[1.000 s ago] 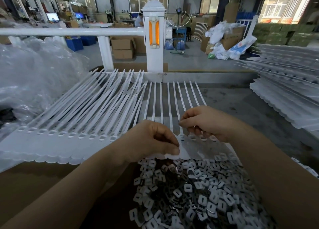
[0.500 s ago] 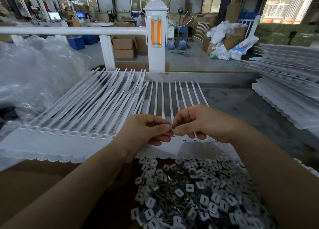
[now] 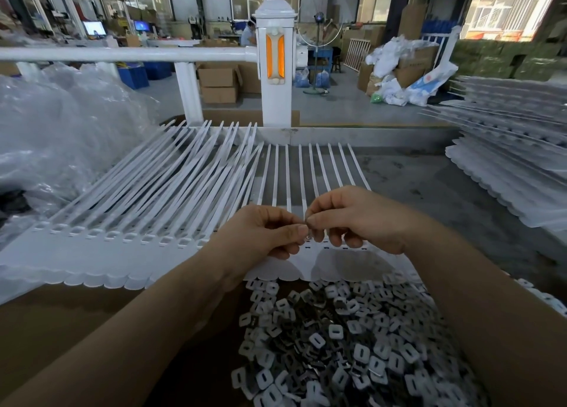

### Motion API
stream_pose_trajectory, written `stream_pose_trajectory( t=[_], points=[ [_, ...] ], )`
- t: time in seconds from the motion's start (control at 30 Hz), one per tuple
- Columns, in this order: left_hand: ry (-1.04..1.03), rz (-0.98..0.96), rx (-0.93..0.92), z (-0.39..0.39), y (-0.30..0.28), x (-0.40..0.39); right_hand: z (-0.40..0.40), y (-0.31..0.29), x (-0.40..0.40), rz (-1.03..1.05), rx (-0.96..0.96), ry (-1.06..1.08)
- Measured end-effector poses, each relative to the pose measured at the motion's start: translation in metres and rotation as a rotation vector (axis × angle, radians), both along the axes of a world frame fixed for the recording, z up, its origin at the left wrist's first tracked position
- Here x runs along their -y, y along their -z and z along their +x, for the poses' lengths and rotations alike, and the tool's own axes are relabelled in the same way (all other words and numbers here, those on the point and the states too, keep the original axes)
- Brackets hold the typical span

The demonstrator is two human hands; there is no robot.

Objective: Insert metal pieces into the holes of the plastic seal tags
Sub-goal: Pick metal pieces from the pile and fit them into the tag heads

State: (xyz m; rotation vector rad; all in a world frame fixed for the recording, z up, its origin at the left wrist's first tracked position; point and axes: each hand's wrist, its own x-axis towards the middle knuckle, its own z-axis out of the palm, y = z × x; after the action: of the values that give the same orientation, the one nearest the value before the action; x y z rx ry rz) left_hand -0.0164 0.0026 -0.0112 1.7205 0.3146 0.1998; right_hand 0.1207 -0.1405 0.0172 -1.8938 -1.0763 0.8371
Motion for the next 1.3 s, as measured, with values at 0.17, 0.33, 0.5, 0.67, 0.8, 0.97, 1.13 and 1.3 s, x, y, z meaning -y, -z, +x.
stream_pose_trajectory(
  t=[0.17, 0.33, 0.5, 0.67, 0.8, 0.97, 1.13, 1.3],
  points=[
    [-0.036, -0.035, 0.020, 0.0008, 0.0017, -0.0003, 0.0003, -0.0002, 0.0010, -0.031, -0.007, -0.002],
    [-0.051, -0.091, 0.003, 0.0013, 0.0011, 0.0001, 0.0010, -0.0002, 0.0014, -0.009, -0.035, 0.001],
    [-0.070, -0.105, 0.010, 0.0025, 0.0007, 0.0007, 0.0008, -0.0005, 0.0014, 0.009, -0.030, -0.015],
    [-0.058, -0.095, 0.019, 0.0018, 0.0013, 0.0014, -0.0002, 0.0010, -0.0003, 0.014, -0.031, 0.005],
    [-0.023, -0.100, 0.011, 0.0016, 0.0006, 0.0024, 0.0010, 0.0004, -0.0006, 0.021, -0.072, 0.041],
    [-0.045, -0.115, 0.033, 0.0020, 0.0018, 0.0019, 0.0028, -0.0001, 0.0004, 0.020, -0.136, 0.064],
    [-0.055, -0.076, 0.035, 0.0032, 0.0029, -0.0002, 0.0032, -0.0001, -0.0009, 0.006, -0.127, 0.079],
    [-0.067, 0.045, 0.009, 0.0067, 0.0050, 0.0012, 0.0037, 0.0014, -0.0010, 0.008, -0.084, 0.068]
  ],
)
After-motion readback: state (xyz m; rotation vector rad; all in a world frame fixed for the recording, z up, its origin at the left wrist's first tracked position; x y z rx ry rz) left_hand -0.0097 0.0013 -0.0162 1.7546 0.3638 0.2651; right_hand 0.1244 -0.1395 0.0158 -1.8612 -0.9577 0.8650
